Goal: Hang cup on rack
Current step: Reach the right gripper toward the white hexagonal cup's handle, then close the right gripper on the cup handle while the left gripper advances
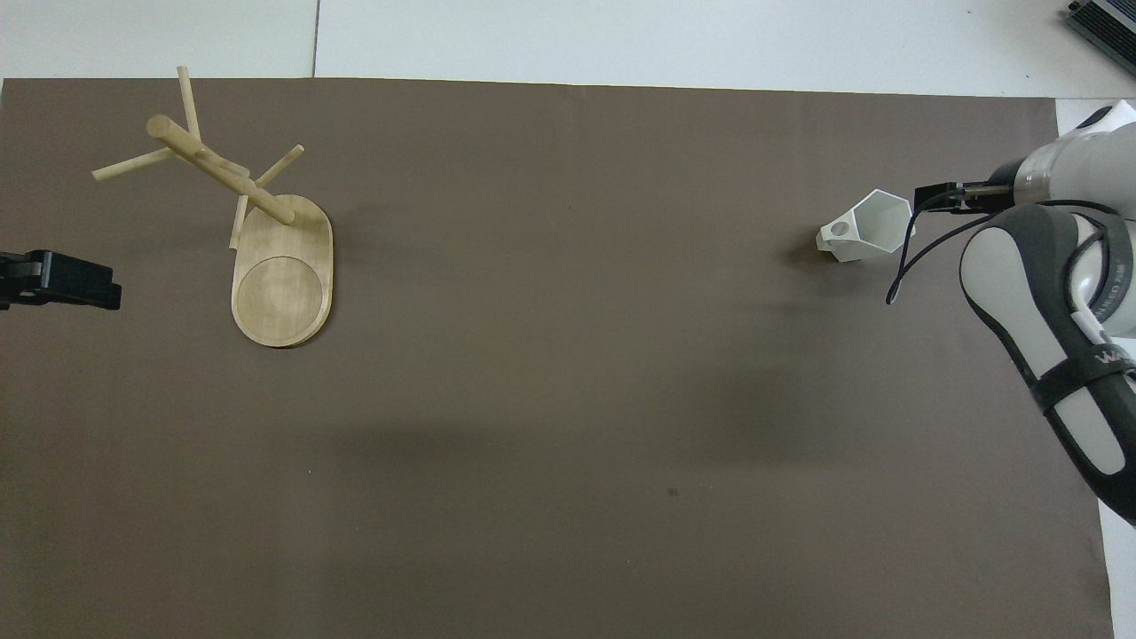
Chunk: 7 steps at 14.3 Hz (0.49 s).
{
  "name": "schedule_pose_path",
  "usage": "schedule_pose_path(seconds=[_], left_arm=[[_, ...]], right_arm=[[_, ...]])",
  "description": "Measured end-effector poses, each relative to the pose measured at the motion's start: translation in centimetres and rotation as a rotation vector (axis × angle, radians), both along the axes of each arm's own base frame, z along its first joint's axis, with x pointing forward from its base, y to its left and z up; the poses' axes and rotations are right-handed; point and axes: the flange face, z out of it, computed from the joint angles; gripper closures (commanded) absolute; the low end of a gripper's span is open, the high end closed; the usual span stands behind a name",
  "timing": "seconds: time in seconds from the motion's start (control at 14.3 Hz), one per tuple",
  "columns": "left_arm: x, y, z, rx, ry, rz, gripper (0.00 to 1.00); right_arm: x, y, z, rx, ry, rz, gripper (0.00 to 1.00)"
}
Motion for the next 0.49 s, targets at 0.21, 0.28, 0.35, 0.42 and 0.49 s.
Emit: schedule_pose_path(seconds=[0.21,0.28,0.35,0.42,0.49], left_arm=[[-0.4,0.0,-1.0,0.001,0.018,0.001,0.00],[-0.4,0.0,-1.5,0.000,0.012,0.001,0.00],[-0.4,0.0,-2.0,-0.001,-0.002,0.001,0.00],[-0.5,0.0,-2.5,-0.001,-0.011,0.003,0.00],[-0.6,0.1,-2.9,-0.002,-0.016,0.005,0.00]], right_arm=[[0.1,0.0,-2.2,0.001,0.033,0.014,0.00],[0.1,0.0,-2.5,0.002,0.038,0.015,0.00],[0.1,0.0,-2.7,0.002,0.041,0.015,0.00],[0.1,0.0,-2.8,0.002,0.042,0.015,0.00],[0.1,0.0,-2.9,0.002,0.043,0.015,0.00]])
